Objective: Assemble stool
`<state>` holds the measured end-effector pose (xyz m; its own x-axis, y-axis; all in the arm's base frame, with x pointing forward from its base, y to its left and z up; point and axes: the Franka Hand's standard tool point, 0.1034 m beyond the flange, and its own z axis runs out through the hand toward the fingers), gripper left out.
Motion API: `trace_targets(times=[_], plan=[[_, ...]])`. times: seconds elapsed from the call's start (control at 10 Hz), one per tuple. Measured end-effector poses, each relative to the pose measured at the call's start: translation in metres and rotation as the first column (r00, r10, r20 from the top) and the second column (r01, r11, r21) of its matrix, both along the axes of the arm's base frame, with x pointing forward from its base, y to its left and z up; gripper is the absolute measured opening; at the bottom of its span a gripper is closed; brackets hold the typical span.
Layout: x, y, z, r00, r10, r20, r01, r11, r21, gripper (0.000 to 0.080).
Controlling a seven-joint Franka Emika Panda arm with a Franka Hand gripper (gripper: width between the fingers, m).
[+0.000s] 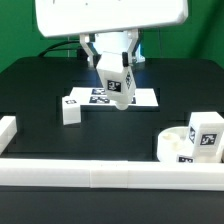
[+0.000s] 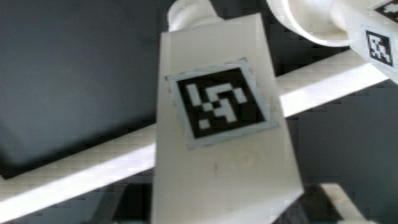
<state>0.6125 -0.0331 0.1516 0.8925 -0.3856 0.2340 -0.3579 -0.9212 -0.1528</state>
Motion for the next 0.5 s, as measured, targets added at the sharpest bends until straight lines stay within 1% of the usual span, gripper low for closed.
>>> trace_targets(times=[0.1, 0.4, 0.5], plan=[[0.004, 0.005, 0.002, 0.997, -0.008, 0.08, 0.011, 0.999, -0.03, 0.0325], [0.002, 0.028, 0.001, 0.965, -0.006, 0.261, 0.032, 0.995, -0.095, 0.0325], [0.003, 0.026, 0.0, 0.954, -0.003, 0.299, 0.039, 0.993, -0.115, 0.0325]])
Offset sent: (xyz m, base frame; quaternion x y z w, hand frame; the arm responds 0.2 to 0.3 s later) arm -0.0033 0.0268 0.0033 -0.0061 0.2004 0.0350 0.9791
